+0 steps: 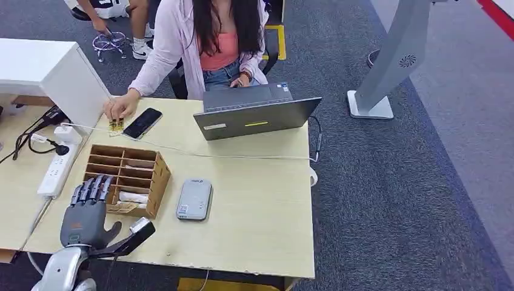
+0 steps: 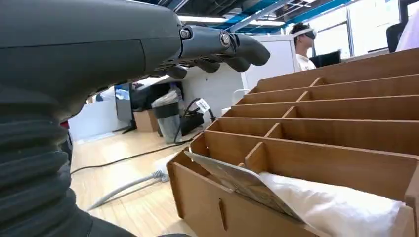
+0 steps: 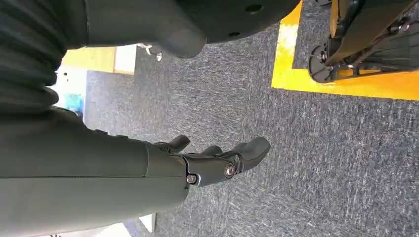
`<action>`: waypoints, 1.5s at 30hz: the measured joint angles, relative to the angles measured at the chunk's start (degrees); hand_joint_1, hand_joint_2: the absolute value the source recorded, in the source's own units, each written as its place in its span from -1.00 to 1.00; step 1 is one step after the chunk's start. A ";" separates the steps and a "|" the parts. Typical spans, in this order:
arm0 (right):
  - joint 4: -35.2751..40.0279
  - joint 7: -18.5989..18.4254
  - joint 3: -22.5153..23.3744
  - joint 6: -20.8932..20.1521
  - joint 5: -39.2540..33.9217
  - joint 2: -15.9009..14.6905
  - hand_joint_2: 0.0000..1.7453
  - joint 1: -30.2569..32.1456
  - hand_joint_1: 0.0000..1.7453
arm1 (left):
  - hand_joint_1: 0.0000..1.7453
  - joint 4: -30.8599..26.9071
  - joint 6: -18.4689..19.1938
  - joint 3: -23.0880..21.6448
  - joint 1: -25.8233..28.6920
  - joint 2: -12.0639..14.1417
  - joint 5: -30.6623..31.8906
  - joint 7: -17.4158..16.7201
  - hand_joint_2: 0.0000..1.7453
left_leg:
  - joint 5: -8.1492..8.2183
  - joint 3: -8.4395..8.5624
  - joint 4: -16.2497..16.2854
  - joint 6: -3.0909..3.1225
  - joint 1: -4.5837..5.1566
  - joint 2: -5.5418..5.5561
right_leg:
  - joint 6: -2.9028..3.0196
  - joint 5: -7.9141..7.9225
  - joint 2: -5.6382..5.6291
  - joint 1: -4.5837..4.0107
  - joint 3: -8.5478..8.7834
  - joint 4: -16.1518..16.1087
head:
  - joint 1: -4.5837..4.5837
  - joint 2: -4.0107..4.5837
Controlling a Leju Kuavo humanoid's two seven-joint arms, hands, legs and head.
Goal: Pass the card to the sensor for recognition and then transmit it.
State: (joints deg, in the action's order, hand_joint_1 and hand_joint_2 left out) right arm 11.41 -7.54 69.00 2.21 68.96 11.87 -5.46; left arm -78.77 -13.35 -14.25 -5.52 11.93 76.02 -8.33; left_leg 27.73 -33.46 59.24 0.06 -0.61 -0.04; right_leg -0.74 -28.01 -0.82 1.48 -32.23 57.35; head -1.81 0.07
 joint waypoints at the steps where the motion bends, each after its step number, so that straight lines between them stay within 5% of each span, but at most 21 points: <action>1: 0.00 0.00 0.00 0.00 0.00 0.00 1.00 0.00 -1.00 | -1.00 0.09 0.00 0.02 -0.01 -0.07 0.00 0.13 1.00 | 0.00 0.00 0.00 0.00 0.00 0.00 | 0.00 0.00 0.00 0.00 0.00 0.00 | 0.00 0.00; 18: 0.02 0.00 -0.02 0.00 0.13 0.00 1.00 0.00 -1.00 | -1.00 1.01 0.00 0.07 -0.35 -0.61 0.09 0.39 1.00 | 0.00 0.00 0.00 0.00 0.00 0.00 | 0.00 0.00 0.00 0.00 0.00 0.00 | 0.00 0.00; 19: 0.00 0.00 -0.02 0.00 0.18 0.00 1.00 0.00 -1.00 | -0.58 1.09 -0.02 0.07 -0.41 -0.68 0.15 0.44 1.00 | 0.00 0.00 0.00 0.00 0.00 0.00 | 0.00 0.00 0.00 0.00 0.00 0.00 | 0.00 0.00; 20: 0.00 0.00 -0.02 -0.02 0.20 0.00 1.00 0.00 -1.00 | 1.00 1.22 -0.04 0.07 -0.51 -0.76 0.30 0.46 1.00 | 0.00 0.00 0.00 0.00 0.00 0.00 | 0.00 0.00 0.00 0.00 0.00 0.00 | 0.00 0.00; 27: 0.02 0.02 -0.41 -0.02 0.55 0.00 1.00 0.00 -1.00 | 1.00 1.55 -3.85 0.07 -0.77 -1.14 1.01 1.46 1.00 | 0.00 -0.01 0.00 0.00 0.00 0.00 | 0.00 0.00 0.00 0.00 0.00 0.00 | -0.02 0.00; 45: 0.02 0.52 -0.87 -0.02 0.37 0.00 1.00 0.02 -1.00 | 1.00 1.53 -4.31 0.57 -0.62 -1.25 1.01 2.36 1.00 | 0.00 -0.01 0.00 0.00 0.00 0.00 | 0.00 0.00 0.00 0.00 0.01 0.00 | 0.00 0.00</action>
State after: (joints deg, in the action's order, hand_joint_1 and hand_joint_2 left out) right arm 11.43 -7.02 68.13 2.19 69.33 11.87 -5.45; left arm -77.24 -17.66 -13.68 -6.14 10.69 77.02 -5.97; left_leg 27.73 -33.47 59.24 0.07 -0.61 -0.03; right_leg -0.74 -28.01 -0.81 1.48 -32.22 57.35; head -1.81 0.07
